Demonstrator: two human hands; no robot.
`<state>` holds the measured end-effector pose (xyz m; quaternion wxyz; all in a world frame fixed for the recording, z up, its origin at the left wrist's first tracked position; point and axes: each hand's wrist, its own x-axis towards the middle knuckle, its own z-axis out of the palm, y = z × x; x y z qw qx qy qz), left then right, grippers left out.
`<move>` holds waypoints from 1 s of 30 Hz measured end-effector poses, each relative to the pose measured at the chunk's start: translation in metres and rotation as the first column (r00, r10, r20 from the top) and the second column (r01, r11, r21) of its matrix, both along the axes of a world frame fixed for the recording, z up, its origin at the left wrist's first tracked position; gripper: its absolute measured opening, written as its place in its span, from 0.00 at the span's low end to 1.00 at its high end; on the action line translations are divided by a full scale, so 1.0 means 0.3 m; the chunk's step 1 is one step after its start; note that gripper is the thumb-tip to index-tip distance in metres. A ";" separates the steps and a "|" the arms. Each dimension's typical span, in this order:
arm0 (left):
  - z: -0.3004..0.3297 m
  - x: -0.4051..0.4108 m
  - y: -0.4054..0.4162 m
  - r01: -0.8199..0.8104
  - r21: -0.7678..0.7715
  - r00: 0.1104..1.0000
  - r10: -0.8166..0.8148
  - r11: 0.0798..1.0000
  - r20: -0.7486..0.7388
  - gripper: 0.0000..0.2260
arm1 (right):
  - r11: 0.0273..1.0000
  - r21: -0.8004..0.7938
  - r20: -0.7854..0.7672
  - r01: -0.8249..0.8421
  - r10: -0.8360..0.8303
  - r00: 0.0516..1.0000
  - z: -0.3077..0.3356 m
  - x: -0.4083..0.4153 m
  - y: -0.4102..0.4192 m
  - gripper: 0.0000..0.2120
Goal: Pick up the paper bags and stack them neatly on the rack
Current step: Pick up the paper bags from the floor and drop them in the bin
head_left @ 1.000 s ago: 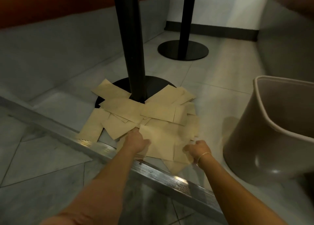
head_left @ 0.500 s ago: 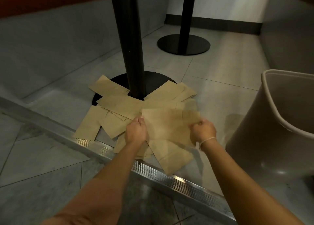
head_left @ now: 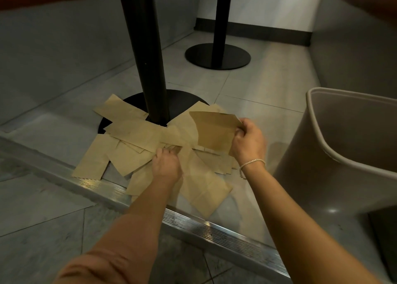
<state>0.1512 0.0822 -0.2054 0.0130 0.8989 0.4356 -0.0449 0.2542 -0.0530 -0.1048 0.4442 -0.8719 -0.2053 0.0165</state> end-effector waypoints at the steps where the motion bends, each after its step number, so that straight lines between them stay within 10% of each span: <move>1: 0.010 -0.002 -0.004 0.025 0.029 1.000 -0.024 0.999 -0.017 0.24 | 1.000 -0.001 0.005 -0.012 0.012 1.000 0.004 -0.001 0.000 0.17; 7: 0.118 -0.046 -0.031 0.060 -0.021 0.995 -0.059 0.998 0.075 0.19 | 0.993 -0.045 0.140 -0.106 0.111 0.984 0.155 -0.040 -0.019 0.18; 13: 0.313 -0.089 -0.064 0.102 -0.473 0.807 0.205 0.875 0.554 0.10 | 0.995 -0.020 0.295 -0.093 0.094 0.951 0.402 -0.089 -0.083 0.17; 30: 0.838 0.002 -0.224 0.240 -0.224 0.586 0.044 0.945 0.809 0.07 | 0.978 0.096 0.237 0.187 -0.205 0.950 0.763 0.033 -0.467 0.18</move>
